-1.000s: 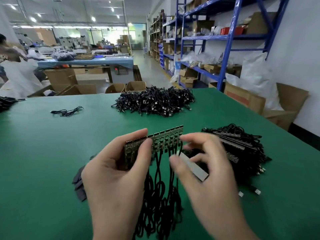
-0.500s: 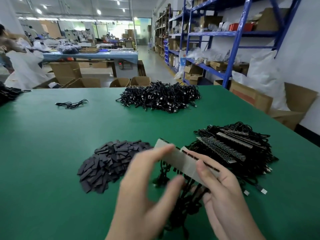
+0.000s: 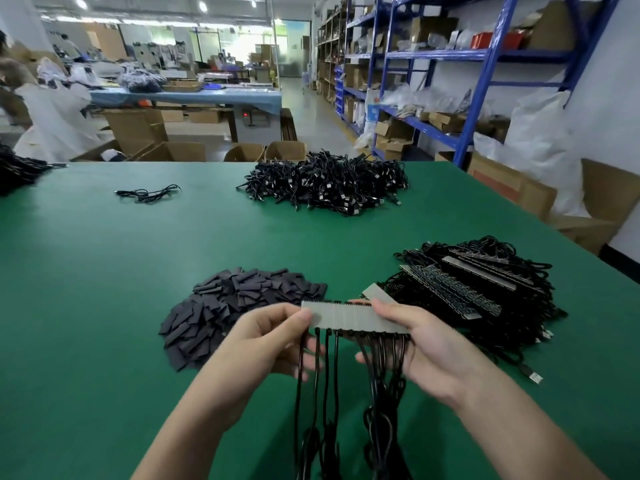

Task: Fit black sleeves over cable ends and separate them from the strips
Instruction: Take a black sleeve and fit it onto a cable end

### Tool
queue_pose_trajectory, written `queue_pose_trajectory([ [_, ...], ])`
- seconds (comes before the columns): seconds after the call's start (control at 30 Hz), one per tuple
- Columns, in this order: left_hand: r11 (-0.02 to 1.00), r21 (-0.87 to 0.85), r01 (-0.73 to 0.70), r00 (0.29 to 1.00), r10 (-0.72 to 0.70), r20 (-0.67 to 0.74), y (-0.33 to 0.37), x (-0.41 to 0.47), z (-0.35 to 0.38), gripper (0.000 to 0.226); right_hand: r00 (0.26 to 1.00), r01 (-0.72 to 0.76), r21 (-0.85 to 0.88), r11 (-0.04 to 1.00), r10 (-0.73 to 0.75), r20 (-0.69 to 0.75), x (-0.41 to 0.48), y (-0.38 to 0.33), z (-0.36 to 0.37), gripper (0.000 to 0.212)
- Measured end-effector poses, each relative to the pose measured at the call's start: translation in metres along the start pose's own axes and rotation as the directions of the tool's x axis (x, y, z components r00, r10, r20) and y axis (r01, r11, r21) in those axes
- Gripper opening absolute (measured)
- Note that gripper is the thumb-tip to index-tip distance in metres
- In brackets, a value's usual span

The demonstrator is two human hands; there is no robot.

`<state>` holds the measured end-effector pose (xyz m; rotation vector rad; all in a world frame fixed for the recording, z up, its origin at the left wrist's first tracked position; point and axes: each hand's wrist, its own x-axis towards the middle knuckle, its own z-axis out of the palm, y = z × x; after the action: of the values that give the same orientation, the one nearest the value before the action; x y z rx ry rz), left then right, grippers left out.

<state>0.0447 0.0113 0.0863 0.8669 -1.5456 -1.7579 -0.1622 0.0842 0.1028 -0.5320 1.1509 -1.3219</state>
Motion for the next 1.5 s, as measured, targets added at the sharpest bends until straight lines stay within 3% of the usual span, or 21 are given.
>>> queue_pose_trajectory([
  [0.1,0.987,-0.020,0.161,0.987,-0.161,-0.004,-0.036,0.020,-0.007,0.027,0.994,-0.054,-0.057,0.997,0.048,-0.094,0.031,0.017,-0.013,0.030],
  [0.2,0.979,0.016,0.204,0.979,-0.203,-0.016,-0.059,0.033,-0.011,0.027,0.986,-0.088,-0.146,0.985,0.066,-0.152,0.051,0.028,-0.021,0.034],
  [0.4,0.958,0.255,0.132,0.987,-0.105,-0.119,-0.075,0.036,-0.020,0.026,0.985,-0.169,-0.327,0.930,0.147,-0.091,0.064,0.045,-0.031,0.037],
  [0.6,0.959,0.271,0.089,0.993,-0.063,-0.102,-0.084,0.029,-0.031,0.040,0.985,-0.165,-0.366,0.916,0.175,-0.006,0.061,0.064,-0.041,0.039],
  [0.67,0.964,0.257,0.074,0.995,-0.053,-0.087,-0.085,0.029,-0.031,0.041,0.994,-0.096,-0.393,0.914,0.112,0.017,0.060,0.063,-0.043,0.036],
  [0.73,0.971,0.231,0.058,0.996,-0.040,-0.081,-0.086,0.030,-0.030,0.038,0.999,0.034,-0.532,0.846,-0.040,0.000,0.062,0.059,-0.043,0.031],
  [0.83,0.972,0.236,0.017,0.996,0.005,-0.091,-0.087,0.029,-0.026,0.036,0.938,0.228,-0.818,0.528,-0.345,0.039,0.066,0.051,-0.036,0.021],
  [0.9,0.967,0.253,-0.022,0.995,0.047,-0.090,-0.087,0.030,-0.021,0.036,0.887,0.306,-0.901,0.309,-0.437,0.151,0.068,0.054,-0.022,0.016],
  [1.03,0.959,0.268,-0.094,0.991,0.117,-0.071,-0.087,0.029,-0.018,0.030,0.836,0.389,-0.914,0.113,-0.459,0.299,0.067,0.085,-0.002,0.021],
  [1.27,0.894,0.405,-0.194,0.959,0.259,-0.112,-0.091,0.028,0.000,0.049,0.740,0.377,-0.924,0.062,-0.621,0.260,0.061,0.098,-0.002,0.029],
  [1.5,0.914,0.371,-0.165,0.981,0.191,-0.035,-0.091,0.030,-0.002,0.058,0.711,0.405,-0.906,0.120,-0.665,0.230,0.057,0.102,0.001,0.024],
])
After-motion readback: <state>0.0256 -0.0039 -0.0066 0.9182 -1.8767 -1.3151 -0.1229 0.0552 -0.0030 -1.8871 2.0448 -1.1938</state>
